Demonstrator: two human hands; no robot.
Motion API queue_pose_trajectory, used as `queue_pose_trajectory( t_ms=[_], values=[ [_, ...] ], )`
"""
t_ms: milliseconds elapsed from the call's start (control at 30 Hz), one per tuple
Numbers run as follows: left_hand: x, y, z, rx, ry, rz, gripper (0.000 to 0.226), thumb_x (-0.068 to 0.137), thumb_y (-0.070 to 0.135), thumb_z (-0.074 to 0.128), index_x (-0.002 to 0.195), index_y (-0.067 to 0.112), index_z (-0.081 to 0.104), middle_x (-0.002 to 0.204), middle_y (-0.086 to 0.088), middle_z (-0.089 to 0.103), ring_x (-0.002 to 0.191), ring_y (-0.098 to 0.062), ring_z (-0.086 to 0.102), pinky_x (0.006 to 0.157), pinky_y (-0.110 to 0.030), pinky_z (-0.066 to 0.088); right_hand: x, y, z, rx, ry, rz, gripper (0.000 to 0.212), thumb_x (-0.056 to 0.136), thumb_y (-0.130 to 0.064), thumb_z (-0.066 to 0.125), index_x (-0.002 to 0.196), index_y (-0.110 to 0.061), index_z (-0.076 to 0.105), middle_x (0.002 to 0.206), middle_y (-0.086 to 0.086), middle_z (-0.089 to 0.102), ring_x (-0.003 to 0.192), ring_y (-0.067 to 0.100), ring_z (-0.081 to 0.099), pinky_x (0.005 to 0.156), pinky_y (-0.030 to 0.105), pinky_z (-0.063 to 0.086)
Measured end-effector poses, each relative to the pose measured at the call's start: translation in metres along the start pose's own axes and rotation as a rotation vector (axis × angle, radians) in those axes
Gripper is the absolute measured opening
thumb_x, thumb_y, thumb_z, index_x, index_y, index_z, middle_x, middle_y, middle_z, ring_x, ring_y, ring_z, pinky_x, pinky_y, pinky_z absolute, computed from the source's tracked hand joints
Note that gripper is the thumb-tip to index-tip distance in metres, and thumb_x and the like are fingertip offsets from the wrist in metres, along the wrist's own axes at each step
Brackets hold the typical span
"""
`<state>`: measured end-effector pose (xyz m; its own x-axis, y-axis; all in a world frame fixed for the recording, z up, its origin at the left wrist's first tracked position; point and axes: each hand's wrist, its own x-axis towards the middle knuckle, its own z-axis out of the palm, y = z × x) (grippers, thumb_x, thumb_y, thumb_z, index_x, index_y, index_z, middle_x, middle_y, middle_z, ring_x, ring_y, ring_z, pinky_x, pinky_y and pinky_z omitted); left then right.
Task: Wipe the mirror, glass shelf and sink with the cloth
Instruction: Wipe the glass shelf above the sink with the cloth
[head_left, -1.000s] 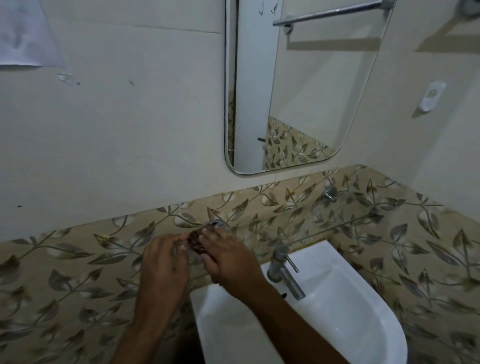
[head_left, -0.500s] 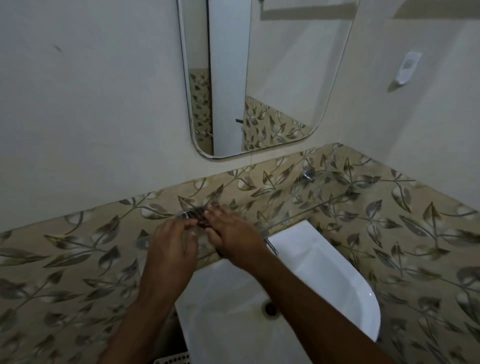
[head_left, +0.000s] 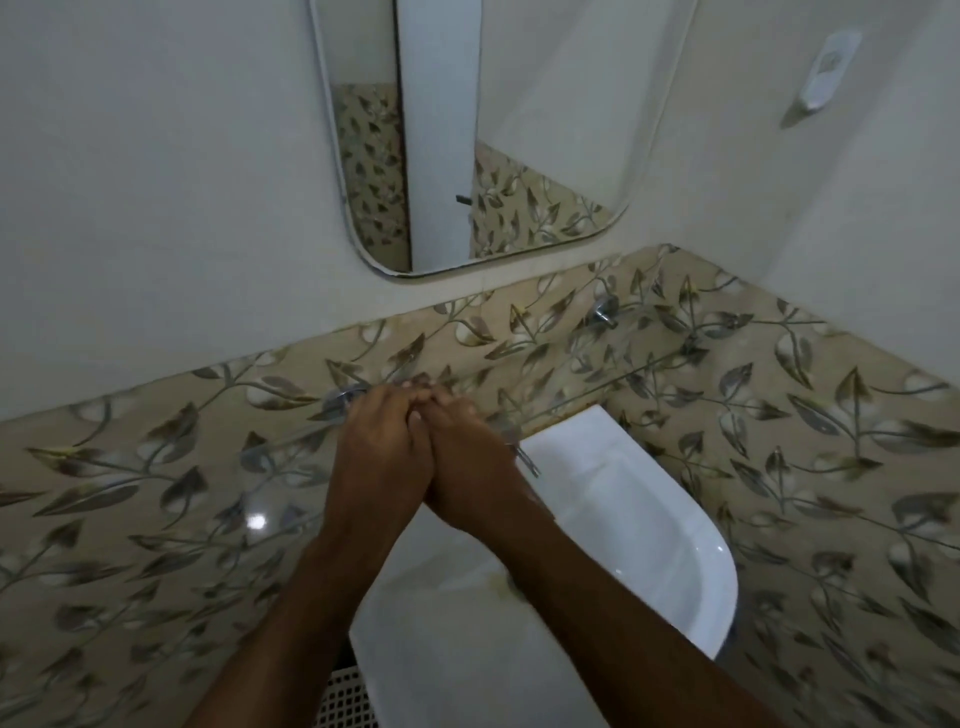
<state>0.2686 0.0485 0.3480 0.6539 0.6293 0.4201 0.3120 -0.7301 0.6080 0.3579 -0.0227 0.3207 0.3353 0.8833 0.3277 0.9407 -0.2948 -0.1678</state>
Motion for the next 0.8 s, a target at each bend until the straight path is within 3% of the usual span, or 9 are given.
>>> queue_pose_trajectory(
  t_ms=[100,200,367,567,700,800],
  values=[
    [0.006,0.006,0.012,0.004,0.017,0.028,0.025,0.094,0.012,0.047,0.108,0.004,0.065,0.109,-0.014,0.062,0.105,-0.029,0.054,0.096,-0.033,0.038,0.005,0.019,-0.008,0.082,0.001,0.030,0.051,0.094,-0.022,0.060,0.143,-0.011,0.052,0.147,0.010,0.054,0.138,0.029,0.048,0.115,0.041,0.038],
    [0.009,0.011,0.023,0.022,0.008,0.063,0.018,0.095,0.008,0.053,0.109,0.005,0.065,0.108,-0.013,0.061,0.104,-0.029,0.054,0.092,-0.036,0.041,0.002,0.062,-0.020,0.026,-0.012,0.121,0.050,0.106,-0.037,0.041,0.152,-0.018,0.043,0.161,0.003,0.039,0.151,0.020,0.031,0.121,0.036,0.023],
    [0.012,0.021,0.036,0.123,-0.007,0.116,0.019,0.094,0.012,0.055,0.110,0.005,0.064,0.106,-0.014,0.059,0.103,-0.031,0.054,0.089,-0.045,0.046,0.000,0.120,-0.040,0.064,0.028,0.377,0.050,0.106,-0.032,0.042,0.154,-0.015,0.040,0.163,0.001,0.035,0.152,0.021,0.026,0.124,0.035,0.018],
    [0.032,0.029,0.055,0.216,-0.109,0.123,0.029,0.099,0.013,0.041,0.114,0.007,0.065,0.110,-0.014,0.061,0.102,-0.030,0.053,0.093,-0.042,0.041,-0.013,0.088,-0.023,0.037,0.026,0.166,0.051,0.107,-0.034,0.041,0.153,-0.014,0.041,0.161,0.003,0.038,0.151,0.023,0.030,0.124,0.040,0.021],
    [0.038,0.037,0.062,0.195,-0.109,0.174,0.030,0.096,0.011,0.046,0.116,0.003,0.067,0.107,-0.018,0.065,0.098,-0.033,0.057,0.091,-0.045,0.046,-0.013,0.119,-0.031,0.072,-0.013,0.079,0.049,0.108,-0.033,0.042,0.153,-0.016,0.042,0.162,0.002,0.037,0.152,0.019,0.029,0.123,0.037,0.023],
    [0.034,0.042,0.068,0.145,-0.062,0.163,0.026,0.093,0.004,0.056,0.113,-0.006,0.069,0.101,-0.025,0.064,0.091,-0.039,0.058,0.084,-0.049,0.050,-0.011,0.160,-0.040,0.074,-0.024,0.148,0.049,0.108,-0.031,0.043,0.153,-0.014,0.041,0.162,0.004,0.037,0.152,0.020,0.029,0.124,0.038,0.021]
  ],
)
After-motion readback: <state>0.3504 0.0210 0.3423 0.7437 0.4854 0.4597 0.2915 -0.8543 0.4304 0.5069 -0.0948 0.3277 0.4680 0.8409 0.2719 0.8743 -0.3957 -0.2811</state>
